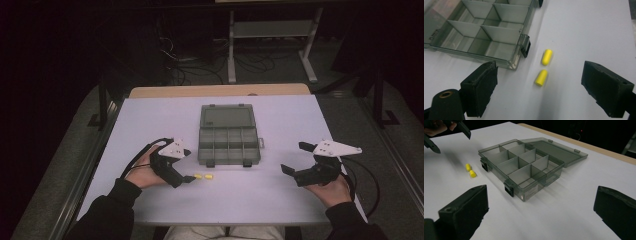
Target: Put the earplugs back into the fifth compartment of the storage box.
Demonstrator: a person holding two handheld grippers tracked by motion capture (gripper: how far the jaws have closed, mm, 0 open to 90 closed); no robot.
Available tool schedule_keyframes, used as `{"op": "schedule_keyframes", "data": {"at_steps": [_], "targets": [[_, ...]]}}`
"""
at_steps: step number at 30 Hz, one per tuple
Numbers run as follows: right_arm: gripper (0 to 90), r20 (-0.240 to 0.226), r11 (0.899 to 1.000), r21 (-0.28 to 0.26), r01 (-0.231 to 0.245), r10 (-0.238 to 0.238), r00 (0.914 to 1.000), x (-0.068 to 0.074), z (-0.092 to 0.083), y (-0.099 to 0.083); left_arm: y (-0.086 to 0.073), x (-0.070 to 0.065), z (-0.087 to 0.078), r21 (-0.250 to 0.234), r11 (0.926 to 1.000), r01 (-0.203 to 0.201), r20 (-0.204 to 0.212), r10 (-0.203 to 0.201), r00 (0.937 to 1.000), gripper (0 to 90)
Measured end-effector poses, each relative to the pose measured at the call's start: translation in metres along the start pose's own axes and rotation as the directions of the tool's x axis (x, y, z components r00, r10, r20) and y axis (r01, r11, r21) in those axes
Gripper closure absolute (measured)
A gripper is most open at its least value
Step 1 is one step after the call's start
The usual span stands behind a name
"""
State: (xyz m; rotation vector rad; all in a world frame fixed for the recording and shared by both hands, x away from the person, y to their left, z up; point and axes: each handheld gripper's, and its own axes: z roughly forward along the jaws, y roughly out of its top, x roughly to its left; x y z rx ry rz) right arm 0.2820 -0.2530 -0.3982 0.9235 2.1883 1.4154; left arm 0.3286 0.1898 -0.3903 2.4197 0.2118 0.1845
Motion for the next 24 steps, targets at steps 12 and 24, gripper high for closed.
{"op": "schedule_keyframes", "data": {"at_steps": [12,24], "targets": [[0.0,-0.006,1.000,0.006,0.002,-0.002,1.0000,0.001,0.001,0.000,-0.003,-0.001,0.018,0.067,0.9969,-0.041,0.061,0.037,0.9975,25.3],[0.0,-0.014,1.000,0.015,0.002,-0.002,0.9999,0.001,0.003,0.000,-0.004,0.000,0.033,0.128,0.9894,-0.070,0.086,0.059,0.9945,35.4]]}}
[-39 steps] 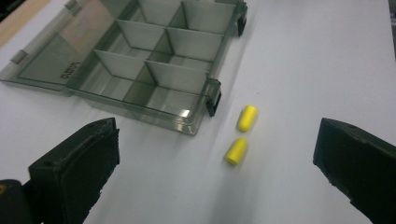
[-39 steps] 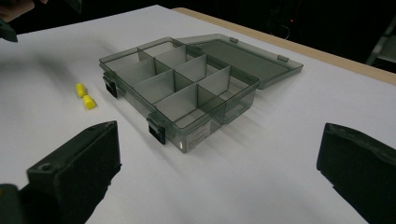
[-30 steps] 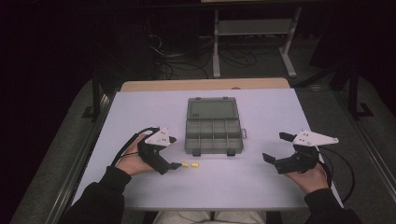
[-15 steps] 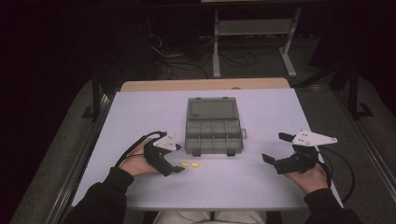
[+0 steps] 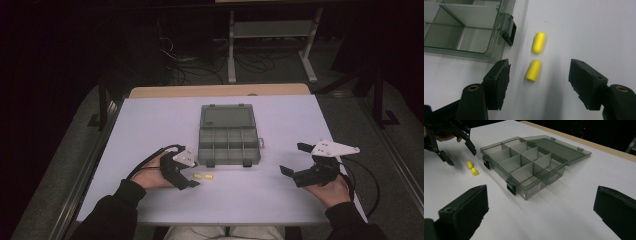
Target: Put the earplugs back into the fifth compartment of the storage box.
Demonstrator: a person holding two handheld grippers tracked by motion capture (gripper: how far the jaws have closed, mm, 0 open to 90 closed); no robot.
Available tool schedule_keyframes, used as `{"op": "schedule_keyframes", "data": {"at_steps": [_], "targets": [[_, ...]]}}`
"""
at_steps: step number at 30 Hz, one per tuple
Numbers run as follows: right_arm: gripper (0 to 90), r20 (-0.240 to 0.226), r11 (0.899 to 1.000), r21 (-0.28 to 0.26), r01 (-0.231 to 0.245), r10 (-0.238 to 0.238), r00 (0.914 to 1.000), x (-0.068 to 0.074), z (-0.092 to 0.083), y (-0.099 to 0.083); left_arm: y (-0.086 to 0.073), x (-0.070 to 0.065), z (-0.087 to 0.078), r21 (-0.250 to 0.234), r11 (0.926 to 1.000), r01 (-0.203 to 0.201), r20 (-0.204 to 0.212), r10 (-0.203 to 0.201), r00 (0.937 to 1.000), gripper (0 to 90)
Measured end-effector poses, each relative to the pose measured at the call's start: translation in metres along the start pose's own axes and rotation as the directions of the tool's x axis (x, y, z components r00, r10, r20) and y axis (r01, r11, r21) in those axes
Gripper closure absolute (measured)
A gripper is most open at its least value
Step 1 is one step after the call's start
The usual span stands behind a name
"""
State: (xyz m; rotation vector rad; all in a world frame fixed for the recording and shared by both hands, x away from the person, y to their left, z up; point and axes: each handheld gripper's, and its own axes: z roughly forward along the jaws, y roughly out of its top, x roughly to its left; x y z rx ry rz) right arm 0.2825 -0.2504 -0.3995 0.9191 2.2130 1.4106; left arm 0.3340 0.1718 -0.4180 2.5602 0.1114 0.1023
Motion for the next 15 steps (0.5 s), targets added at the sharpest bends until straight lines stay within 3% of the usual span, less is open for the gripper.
{"op": "schedule_keyframes", "data": {"at_steps": [7,15], "targets": [[0.0,-0.002,1.000,0.002,0.000,0.000,1.0000,0.0005,0.0009,0.0001,-0.0004,0.0037,0.0046,0.025,0.9997,-0.009,0.028,0.009,0.9996,48.6],[0.0,-0.002,1.000,0.000,-0.002,0.002,1.0000,0.0007,0.0007,0.0004,0.0000,0.0087,0.0091,0.038,0.9993,0.000,0.023,-0.001,0.9997,60.3]]}}
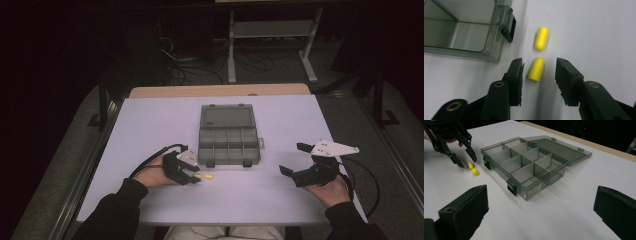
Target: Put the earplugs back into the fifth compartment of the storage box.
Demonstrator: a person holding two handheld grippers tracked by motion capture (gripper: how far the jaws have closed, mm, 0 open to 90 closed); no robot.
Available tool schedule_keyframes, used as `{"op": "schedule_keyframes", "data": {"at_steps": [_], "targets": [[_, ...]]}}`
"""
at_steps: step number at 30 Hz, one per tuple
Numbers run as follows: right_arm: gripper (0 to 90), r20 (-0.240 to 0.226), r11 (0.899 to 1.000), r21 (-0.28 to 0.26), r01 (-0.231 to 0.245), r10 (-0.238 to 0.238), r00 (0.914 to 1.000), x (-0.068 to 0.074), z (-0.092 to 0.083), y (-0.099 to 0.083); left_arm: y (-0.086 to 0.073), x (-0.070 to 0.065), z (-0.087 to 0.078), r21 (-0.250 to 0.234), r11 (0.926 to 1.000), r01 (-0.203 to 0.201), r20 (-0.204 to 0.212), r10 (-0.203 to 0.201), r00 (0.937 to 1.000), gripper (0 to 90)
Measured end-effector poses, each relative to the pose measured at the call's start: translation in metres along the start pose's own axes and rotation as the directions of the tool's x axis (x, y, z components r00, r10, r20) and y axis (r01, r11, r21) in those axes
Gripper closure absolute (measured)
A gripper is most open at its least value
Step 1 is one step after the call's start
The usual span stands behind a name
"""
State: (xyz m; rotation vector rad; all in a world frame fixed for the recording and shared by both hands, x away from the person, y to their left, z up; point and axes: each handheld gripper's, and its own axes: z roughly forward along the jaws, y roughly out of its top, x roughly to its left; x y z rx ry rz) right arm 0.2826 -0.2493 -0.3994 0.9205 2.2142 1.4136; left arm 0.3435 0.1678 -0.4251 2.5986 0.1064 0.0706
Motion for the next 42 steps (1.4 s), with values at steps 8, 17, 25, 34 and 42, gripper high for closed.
{"op": "schedule_keyframes", "data": {"at_steps": [8,17,25,34,42], "targets": [[0.0,-0.001,1.000,0.000,0.001,-0.001,1.0000,0.000,0.000,0.000,0.000,0.005,0.002,-0.020,0.9995,0.025,0.015,-0.025,0.9996,68.6],[0.0,-0.003,1.000,0.003,0.005,-0.005,1.0000,0.000,0.001,0.000,0.002,0.006,0.002,-0.017,0.9996,0.024,0.027,-0.023,0.9994,80.4],[0.0,-0.005,1.000,-0.002,0.004,-0.004,1.0000,0.000,0.000,0.001,0.001,0.007,-0.007,-0.044,0.9983,0.039,0.032,-0.038,0.9988,81.8],[0.0,-0.005,1.000,-0.005,0.002,-0.002,1.0000,0.001,-0.001,0.001,-0.002,0.009,-0.024,-0.125,0.9894,0.075,0.029,-0.072,0.9970,81.9],[0.0,-0.008,1.000,-0.008,0.001,-0.001,1.0000,0.000,-0.001,0.001,0.005,0.007,-0.035,-0.161,0.9855,0.056,0.023,-0.053,0.9983,81.9]]}}
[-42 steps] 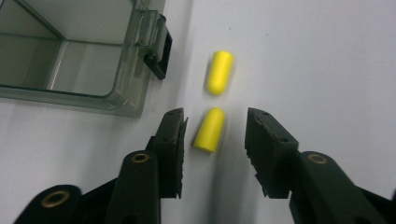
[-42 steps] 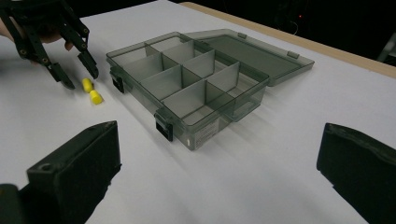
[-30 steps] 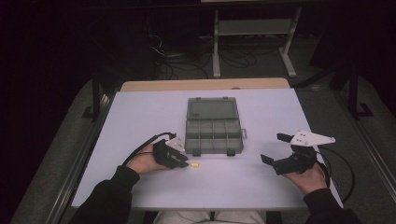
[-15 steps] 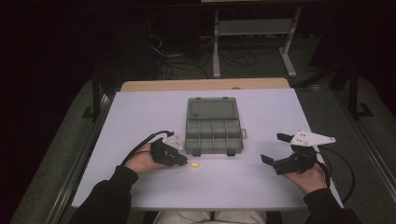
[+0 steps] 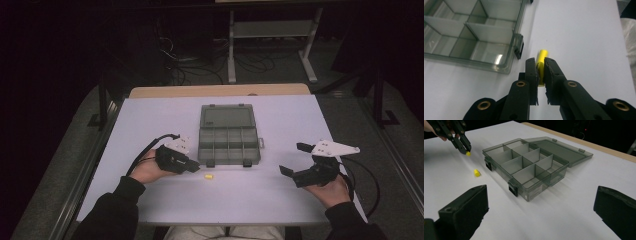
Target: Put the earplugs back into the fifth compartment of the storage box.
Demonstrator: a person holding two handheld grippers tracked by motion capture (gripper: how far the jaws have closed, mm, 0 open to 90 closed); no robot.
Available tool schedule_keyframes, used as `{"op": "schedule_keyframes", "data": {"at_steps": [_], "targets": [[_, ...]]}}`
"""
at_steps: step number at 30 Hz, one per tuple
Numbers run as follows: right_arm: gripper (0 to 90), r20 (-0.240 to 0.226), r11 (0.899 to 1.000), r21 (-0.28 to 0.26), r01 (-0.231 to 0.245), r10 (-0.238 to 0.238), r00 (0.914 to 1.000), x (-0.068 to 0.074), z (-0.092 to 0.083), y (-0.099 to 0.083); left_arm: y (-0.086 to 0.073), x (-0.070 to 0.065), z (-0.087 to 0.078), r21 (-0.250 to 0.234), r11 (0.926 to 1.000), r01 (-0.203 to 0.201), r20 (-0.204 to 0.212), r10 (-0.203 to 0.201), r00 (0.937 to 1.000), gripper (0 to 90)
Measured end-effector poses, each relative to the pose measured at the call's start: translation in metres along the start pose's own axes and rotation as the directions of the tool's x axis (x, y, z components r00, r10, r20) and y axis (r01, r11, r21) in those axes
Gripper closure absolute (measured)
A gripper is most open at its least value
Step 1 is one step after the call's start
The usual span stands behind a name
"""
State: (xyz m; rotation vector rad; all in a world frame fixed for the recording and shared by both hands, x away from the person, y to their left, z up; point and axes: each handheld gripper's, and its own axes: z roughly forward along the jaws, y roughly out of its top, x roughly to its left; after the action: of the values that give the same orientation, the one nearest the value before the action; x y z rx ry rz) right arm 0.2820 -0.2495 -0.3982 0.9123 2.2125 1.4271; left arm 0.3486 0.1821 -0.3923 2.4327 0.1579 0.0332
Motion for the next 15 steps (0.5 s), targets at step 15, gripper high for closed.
{"op": "schedule_keyframes", "data": {"at_steps": [15], "targets": [[0.0,-0.001,1.000,-0.006,0.000,0.000,1.0000,0.000,-0.002,0.000,0.027,0.013,-0.024,-0.033,0.9990,-0.029,-0.068,0.026,0.9973,81.9]]}}
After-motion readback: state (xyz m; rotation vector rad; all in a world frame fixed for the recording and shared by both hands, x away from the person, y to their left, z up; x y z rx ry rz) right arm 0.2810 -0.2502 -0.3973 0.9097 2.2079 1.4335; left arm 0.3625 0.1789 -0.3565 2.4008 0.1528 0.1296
